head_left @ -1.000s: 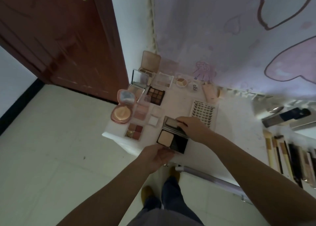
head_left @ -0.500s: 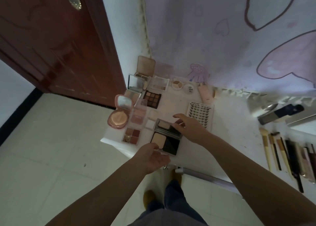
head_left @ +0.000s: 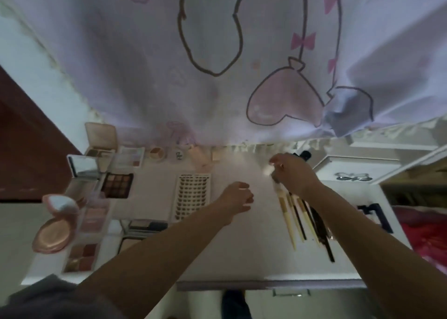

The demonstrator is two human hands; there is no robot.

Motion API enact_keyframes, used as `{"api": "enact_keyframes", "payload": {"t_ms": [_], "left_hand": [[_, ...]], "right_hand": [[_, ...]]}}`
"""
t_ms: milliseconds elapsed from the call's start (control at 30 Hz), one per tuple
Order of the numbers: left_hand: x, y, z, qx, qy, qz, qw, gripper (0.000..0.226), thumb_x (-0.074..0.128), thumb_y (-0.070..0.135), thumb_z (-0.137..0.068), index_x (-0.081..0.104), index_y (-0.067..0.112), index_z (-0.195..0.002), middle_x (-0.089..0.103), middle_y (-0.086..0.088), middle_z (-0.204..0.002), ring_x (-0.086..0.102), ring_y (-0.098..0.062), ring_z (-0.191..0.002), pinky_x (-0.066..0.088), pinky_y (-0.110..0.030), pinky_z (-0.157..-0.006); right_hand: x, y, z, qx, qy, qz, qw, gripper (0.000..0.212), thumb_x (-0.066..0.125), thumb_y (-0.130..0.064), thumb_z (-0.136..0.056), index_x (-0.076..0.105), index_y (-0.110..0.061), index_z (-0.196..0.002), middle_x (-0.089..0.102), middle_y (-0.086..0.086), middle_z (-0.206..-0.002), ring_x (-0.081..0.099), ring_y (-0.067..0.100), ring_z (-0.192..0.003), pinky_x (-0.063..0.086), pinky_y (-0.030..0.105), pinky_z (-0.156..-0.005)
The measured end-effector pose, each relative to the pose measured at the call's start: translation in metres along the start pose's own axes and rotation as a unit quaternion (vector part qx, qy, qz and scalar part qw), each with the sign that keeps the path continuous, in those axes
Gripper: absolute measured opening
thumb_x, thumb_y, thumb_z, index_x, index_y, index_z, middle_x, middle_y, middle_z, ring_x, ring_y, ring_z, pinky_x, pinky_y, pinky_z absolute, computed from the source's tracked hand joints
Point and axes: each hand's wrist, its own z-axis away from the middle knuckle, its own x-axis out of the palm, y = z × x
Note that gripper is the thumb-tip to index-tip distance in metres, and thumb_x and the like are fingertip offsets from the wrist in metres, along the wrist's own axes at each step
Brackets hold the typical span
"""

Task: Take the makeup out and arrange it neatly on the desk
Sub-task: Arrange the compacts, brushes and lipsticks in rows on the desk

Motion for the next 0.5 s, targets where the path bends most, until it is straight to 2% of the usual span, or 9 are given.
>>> {"api": "enact_keyframes", "payload": {"t_ms": [67,133,167,233,300,333,367,433,500], "left_hand": [[0.024,0.009,-0.033,0.052,0.034,-0.066,0.996,0.035,0.044,-0.003,-0.093,0.044,0.004,-0.127,0.048,0.001,-0.077,0.045,-0.009,-0.063,0.041,-0.011,-0.052],[0.042,0.018,-0.061,0.084,0.052,-0.089,0.991,0.046,0.048,-0.002,-0.091,0.039,0.005,-0.135,0.045,0.001,-0.082,0.044,-0.012,-0.065,0.040,-0.010,-0.052],[0.049,0.020,-0.075,0.100,0.059,-0.099,0.988,0.051,0.053,0.001,-0.087,0.038,0.005,-0.136,0.050,-0.003,-0.091,0.050,-0.017,-0.072,0.044,-0.012,-0.060],[0.060,0.023,-0.098,0.111,0.070,-0.185,0.974,0.057,0.055,0.007,-0.084,0.037,0.007,-0.138,0.052,-0.008,-0.123,0.056,-0.026,-0.103,0.046,-0.026,-0.085],[0.067,0.024,-0.113,0.119,0.075,-0.259,0.956,0.049,0.052,0.007,-0.088,0.042,0.007,-0.136,0.050,-0.012,-0.133,0.052,-0.028,-0.116,0.043,-0.030,-0.090],[0.070,0.023,-0.117,0.123,0.079,-0.269,0.952,0.044,0.052,0.010,-0.089,0.046,0.008,-0.132,0.053,-0.012,-0.130,0.053,-0.027,-0.114,0.041,-0.028,-0.086],[0.071,0.023,-0.120,0.123,0.084,-0.265,0.953,0.039,0.052,0.013,-0.090,0.050,0.009,-0.128,0.056,-0.010,-0.127,0.054,-0.025,-0.112,0.039,-0.027,-0.083],[0.072,0.023,-0.121,0.118,0.100,-0.229,0.961,0.037,0.056,0.020,-0.090,0.050,0.011,-0.125,0.057,-0.004,-0.123,0.054,-0.023,-0.110,0.039,-0.028,-0.082],[0.067,0.024,-0.117,0.125,0.129,-0.187,0.966,0.037,0.061,0.024,-0.089,0.050,0.012,-0.122,0.056,-0.003,-0.117,0.053,-0.021,-0.106,0.039,-0.029,-0.081]], "right_hand": [[-0.018,0.012,-0.028,-0.034,-0.012,0.129,0.991,0.042,0.059,-0.017,-0.086,0.054,-0.018,-0.127,0.057,0.006,-0.124,0.053,0.023,-0.114,0.038,0.036,-0.103],[-0.027,0.012,-0.050,-0.060,-0.057,0.271,0.959,0.043,0.056,-0.022,-0.087,0.049,-0.019,-0.129,0.054,0.004,-0.124,0.046,0.023,-0.121,0.016,0.045,-0.115],[-0.029,0.009,-0.059,-0.063,-0.079,0.314,0.944,0.038,0.051,-0.022,-0.090,0.049,-0.018,-0.127,0.054,0.004,-0.122,0.044,0.024,-0.123,0.006,0.050,-0.116],[-0.029,0.004,-0.073,-0.060,-0.126,0.360,0.922,0.028,0.041,-0.020,-0.095,0.054,-0.013,-0.119,0.057,0.004,-0.115,0.043,0.024,-0.123,-0.003,0.054,-0.116],[-0.021,0.004,-0.085,-0.065,-0.159,0.370,0.913,0.023,0.037,-0.019,-0.096,0.056,-0.009,-0.091,0.056,0.001,-0.091,0.046,0.024,-0.120,-0.004,0.056,-0.116],[-0.018,0.005,-0.088,-0.073,-0.166,0.369,0.912,0.026,0.038,-0.019,-0.096,0.048,-0.010,-0.075,0.048,-0.001,-0.077,0.048,0.024,-0.117,-0.001,0.057,-0.116],[-0.016,0.006,-0.092,-0.091,-0.168,0.372,0.908,0.029,0.040,-0.019,-0.096,0.040,-0.012,-0.068,0.038,-0.002,-0.068,0.048,0.024,-0.116,0.003,0.056,-0.116],[-0.013,0.006,-0.099,-0.126,-0.163,0.365,0.908,0.023,0.042,-0.018,-0.096,0.044,-0.012,-0.073,0.035,-0.002,-0.067,0.050,0.023,-0.113,0.011,0.051,-0.116],[-0.012,0.005,-0.102,-0.168,-0.153,0.350,0.909,0.015,0.044,-0.018,-0.095,0.057,-0.012,-0.091,0.048,0.000,-0.080,0.054,0.023,-0.106,0.023,0.042,-0.110]]}}
